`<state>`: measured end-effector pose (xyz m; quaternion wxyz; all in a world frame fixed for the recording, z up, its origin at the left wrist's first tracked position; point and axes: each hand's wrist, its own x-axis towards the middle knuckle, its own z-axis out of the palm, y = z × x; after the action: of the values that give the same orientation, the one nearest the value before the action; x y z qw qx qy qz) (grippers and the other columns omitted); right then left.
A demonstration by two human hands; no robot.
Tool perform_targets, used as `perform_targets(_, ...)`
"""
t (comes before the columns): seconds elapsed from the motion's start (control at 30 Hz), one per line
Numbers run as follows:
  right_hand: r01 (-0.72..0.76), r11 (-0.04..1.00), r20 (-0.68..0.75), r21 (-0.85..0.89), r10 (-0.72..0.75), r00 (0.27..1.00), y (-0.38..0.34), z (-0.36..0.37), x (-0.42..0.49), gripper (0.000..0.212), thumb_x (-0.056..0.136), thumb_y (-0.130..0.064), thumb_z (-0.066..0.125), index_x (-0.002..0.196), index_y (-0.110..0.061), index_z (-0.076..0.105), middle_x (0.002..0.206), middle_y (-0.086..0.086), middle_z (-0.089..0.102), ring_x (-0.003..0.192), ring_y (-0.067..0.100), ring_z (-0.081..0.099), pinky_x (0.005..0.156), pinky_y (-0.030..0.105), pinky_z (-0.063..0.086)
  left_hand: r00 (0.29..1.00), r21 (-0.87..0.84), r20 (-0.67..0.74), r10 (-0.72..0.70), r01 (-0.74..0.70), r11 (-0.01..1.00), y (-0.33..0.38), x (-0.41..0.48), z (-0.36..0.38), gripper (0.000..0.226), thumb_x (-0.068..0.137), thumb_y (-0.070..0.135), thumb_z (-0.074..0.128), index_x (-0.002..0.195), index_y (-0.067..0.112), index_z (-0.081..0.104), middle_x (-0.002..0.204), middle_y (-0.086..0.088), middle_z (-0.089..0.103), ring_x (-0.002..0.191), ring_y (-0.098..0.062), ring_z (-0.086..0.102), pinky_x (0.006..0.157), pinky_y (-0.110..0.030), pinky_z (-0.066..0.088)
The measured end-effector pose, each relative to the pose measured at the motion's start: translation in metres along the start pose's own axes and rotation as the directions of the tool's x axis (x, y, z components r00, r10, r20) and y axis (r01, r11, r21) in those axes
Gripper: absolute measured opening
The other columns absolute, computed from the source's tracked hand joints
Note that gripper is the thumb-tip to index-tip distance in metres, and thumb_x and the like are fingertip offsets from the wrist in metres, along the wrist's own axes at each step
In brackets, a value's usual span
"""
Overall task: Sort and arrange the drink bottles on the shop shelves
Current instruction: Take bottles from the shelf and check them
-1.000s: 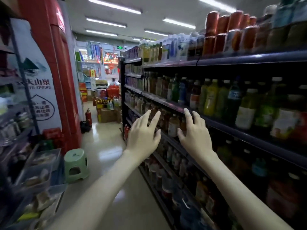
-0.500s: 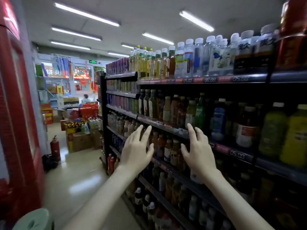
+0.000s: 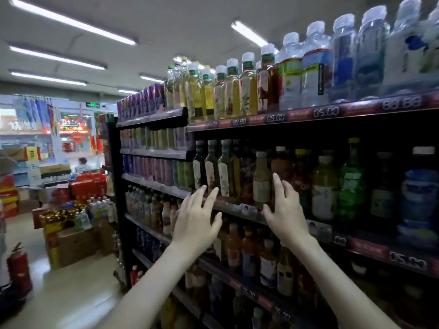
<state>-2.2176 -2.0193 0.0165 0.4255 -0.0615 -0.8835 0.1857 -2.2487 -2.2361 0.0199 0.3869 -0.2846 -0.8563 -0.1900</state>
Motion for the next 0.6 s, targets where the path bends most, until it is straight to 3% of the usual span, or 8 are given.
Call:
perform_targets(0.2,-0.009,0.992,0.011,-0.129,0.010,1.000,-0.011,0.068,0.063,0.083,0.094,-0.025,0.055,0.154,-0.025,-0.003,0.155,0.014,0.017,0.141,0.030,0.019,0.108,0.044,0.034,0.998,-0.033,-0.035,0.050,-0.052,0.998,-0.069,0.064,0.070,0.058,0.092,0.030,0.059,0.146,0.016,0.041,0.149,-0.016,0.039,0.139,-0.030,0.035,0.114,-0.040,0.014)
perform_targets(0.4,-0.023,0.964,-0.060,-0.266,0.007,0.998,-0.009,0.115,0.110,0.088,0.091,-0.023,0.058,0.149,-0.032,-0.008,0.155,0.015,0.013,0.139,0.032,0.022,0.109,0.048,0.032,0.978,-0.077,-0.080,0.193,-0.199,0.977,-0.091,0.137,0.140,0.068,0.085,0.032,0.061,0.147,0.018,0.038,0.150,-0.018,0.036,0.141,-0.033,0.029,0.113,-0.057,0.024)
perform_targets(0.53,-0.018,0.917,-0.119,-0.399,-0.032,0.992,-0.007,0.139,0.145,0.085,0.088,-0.023,0.060,0.149,-0.032,0.001,0.152,0.018,0.025,0.134,0.036,0.031,0.109,0.051,0.027,0.934,-0.029,-0.138,0.330,-0.337,0.941,-0.107,0.183,0.174,0.078,0.082,0.035,0.067,0.150,0.023,0.030,0.156,-0.018,0.025,0.144,-0.031,0.014,0.117,-0.056,0.008)
perform_targets(0.6,-0.037,0.868,-0.170,-0.495,-0.055,0.984,-0.007,0.149,0.163,0.084,0.084,-0.027,0.065,0.151,-0.028,0.015,0.146,0.019,0.038,0.131,0.037,0.037,0.108,0.053,0.026,0.917,-0.007,-0.169,0.362,-0.368,0.930,-0.115,0.204,0.188,0.079,0.083,0.039,0.062,0.152,0.024,0.024,0.157,-0.017,0.019,0.145,-0.032,0.011,0.116,-0.054,0.000)
